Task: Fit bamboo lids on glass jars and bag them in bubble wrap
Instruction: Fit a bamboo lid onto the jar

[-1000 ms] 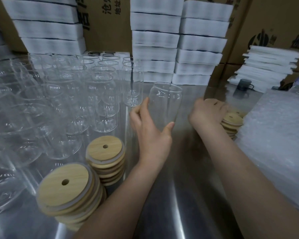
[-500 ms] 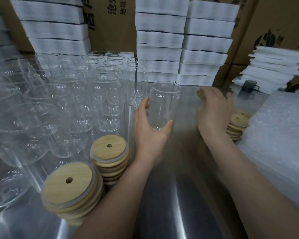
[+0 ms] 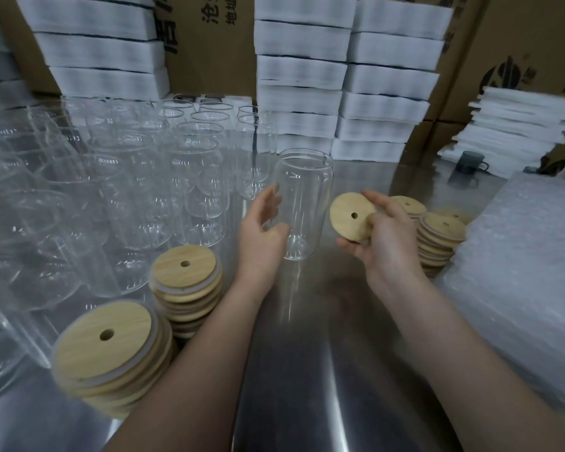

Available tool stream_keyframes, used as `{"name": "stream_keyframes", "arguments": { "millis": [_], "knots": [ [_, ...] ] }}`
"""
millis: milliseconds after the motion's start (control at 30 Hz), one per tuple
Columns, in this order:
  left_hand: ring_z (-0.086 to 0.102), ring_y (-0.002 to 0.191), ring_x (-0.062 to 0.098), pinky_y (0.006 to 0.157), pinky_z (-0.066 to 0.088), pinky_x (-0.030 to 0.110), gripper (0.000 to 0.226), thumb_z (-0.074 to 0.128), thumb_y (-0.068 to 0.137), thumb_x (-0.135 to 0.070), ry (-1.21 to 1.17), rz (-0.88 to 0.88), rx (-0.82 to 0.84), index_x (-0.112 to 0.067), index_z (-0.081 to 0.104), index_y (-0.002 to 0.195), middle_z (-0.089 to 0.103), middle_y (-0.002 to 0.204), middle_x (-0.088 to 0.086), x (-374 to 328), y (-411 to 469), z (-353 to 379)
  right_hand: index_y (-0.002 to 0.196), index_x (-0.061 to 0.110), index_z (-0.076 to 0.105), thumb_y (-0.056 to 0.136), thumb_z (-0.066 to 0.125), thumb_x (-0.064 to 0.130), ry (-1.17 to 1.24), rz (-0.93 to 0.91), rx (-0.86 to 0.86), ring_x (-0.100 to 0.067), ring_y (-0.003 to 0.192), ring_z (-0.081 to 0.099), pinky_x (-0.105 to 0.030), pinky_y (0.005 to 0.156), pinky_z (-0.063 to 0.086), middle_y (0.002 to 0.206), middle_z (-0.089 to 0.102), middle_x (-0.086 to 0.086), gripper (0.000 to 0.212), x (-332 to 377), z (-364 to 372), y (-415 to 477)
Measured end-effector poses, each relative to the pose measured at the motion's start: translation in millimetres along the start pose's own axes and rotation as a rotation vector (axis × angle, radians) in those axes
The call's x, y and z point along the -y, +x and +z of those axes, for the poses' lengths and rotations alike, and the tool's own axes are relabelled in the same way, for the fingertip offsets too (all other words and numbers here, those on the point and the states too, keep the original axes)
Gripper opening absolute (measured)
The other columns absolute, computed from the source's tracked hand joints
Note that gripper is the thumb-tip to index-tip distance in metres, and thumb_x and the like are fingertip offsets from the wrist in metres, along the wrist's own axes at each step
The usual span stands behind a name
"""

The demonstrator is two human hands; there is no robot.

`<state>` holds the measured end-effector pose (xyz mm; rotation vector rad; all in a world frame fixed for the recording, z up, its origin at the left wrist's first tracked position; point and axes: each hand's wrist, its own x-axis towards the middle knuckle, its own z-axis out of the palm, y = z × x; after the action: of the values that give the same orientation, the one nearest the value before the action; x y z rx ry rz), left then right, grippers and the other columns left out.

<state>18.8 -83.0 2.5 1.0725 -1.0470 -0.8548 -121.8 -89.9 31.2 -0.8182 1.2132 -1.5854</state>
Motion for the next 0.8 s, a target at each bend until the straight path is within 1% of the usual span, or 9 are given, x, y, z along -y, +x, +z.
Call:
{"name": "stream_keyframes", "arguments": {
  "millis": [100, 167, 233, 333, 400, 467, 567, 700, 800],
  "knots": [
    [0.051, 0.129, 0.022, 0.103, 0.044, 0.036, 0.068, 0.04, 0.08, 0.022, -0.008, -0.025, -0.003, -0.012, 0.047, 0.138, 0.057, 0.127, 0.007, 2, 3, -1, 0.109, 0.018, 0.056, 0.097, 0.051, 0.005, 0.221, 0.205, 0.132, -0.017, 0.078, 0.059, -0.027, 0.05, 0.047, 0.097, 0.061, -0.002, 0.018, 1, 0, 1],
    [0.046, 0.133, 0.022, 0.099, 0.045, 0.032, 0.072, 0.042, 0.08, 0.019, 0.009, -0.031, 0.029, -0.018, 0.039, 0.143, 0.051, 0.131, 0.003, 3, 2, -1, 0.118, 0.017, 0.05, 0.09, 0.064, 0.006, 0.252, 0.214, 0.224, -0.011, 0.068, 0.054, -0.022, 0.047, 0.042, 0.091, 0.058, -0.002, 0.033, 1, 0, 1],
    [0.039, 0.137, 0.019, 0.106, 0.042, 0.036, 0.082, 0.051, 0.077, 0.005, 0.035, -0.029, 0.085, -0.025, 0.026, 0.149, 0.042, 0.138, 0.0, 2, -2, 2, 0.126, 0.017, 0.047, 0.084, 0.07, 0.001, 0.218, 0.174, 0.264, -0.008, 0.064, 0.053, -0.02, 0.046, 0.039, 0.093, 0.058, -0.002, 0.051, 2, 0, 1],
    [0.032, 0.14, 0.014, 0.11, 0.038, 0.038, 0.099, 0.062, 0.068, -0.014, 0.06, -0.017, 0.132, -0.028, 0.011, 0.152, 0.034, 0.148, 0.005, 1, -9, 10, 0.121, 0.016, 0.05, 0.083, 0.068, -0.001, 0.203, 0.146, 0.334, -0.008, 0.056, 0.05, -0.02, 0.042, 0.035, 0.08, 0.061, 0.0, 0.045, 1, -1, 1],
    [0.032, 0.139, 0.014, 0.108, 0.035, 0.033, 0.099, 0.075, 0.076, -0.009, 0.096, -0.008, 0.105, -0.025, 0.014, 0.151, 0.034, 0.149, 0.008, 2, -12, 14, 0.113, 0.015, 0.056, 0.087, 0.065, 0.009, 0.242, 0.167, 0.357, -0.01, 0.056, 0.047, -0.02, 0.041, 0.035, 0.076, 0.054, -0.001, 0.028, 1, 0, 0],
    [0.036, 0.137, 0.015, 0.11, 0.033, 0.032, 0.092, 0.078, 0.078, -0.008, 0.154, 0.015, 0.042, -0.022, 0.021, 0.149, 0.036, 0.147, 0.005, 4, -15, 15, 0.107, 0.014, 0.062, 0.09, 0.06, 0.023, 0.244, 0.196, 0.348, -0.013, 0.057, 0.051, -0.021, 0.043, 0.04, 0.081, 0.053, -0.004, 0.019, 3, 1, 0],
    [0.039, 0.135, 0.018, 0.114, 0.033, 0.041, 0.091, 0.082, 0.075, -0.015, 0.269, 0.055, -0.067, -0.019, 0.027, 0.148, 0.04, 0.143, 0.005, 4, -19, 17, 0.108, 0.017, 0.067, 0.094, 0.049, 0.036, 0.184, 0.201, 0.348, -0.019, 0.058, 0.059, -0.024, 0.047, 0.046, 0.089, 0.061, -0.008, 0.03, 4, 0, -1],
    [0.036, 0.138, 0.025, 0.113, 0.032, 0.045, 0.094, 0.082, 0.076, -0.018, 0.382, 0.109, -0.184, -0.012, 0.024, 0.15, 0.038, 0.147, 0.01, 2, -21, 15, 0.11, 0.015, 0.065, 0.103, 0.031, 0.048, 0.216, 0.262, 0.394, -0.026, 0.067, 0.07, -0.022, 0.043, 0.047, 0.096, 0.075, -0.013, 0.048, 2, -2, 0],
    [0.027, 0.144, 0.025, 0.118, 0.025, 0.043, 0.099, 0.079, 0.078, -0.015, 0.398, 0.139, -0.203, -0.011, 0.015, 0.153, 0.028, 0.154, 0.013, 1, -24, 11, 0.128, 0.008, 0.055, 0.1, 0.044, 0.049, 0.247, 0.284, 0.418, -0.03, 0.075, 0.074, -0.023, 0.038, 0.048, 0.101, 0.075, -0.014, 0.051, 2, -2, -1]
  ]
}}
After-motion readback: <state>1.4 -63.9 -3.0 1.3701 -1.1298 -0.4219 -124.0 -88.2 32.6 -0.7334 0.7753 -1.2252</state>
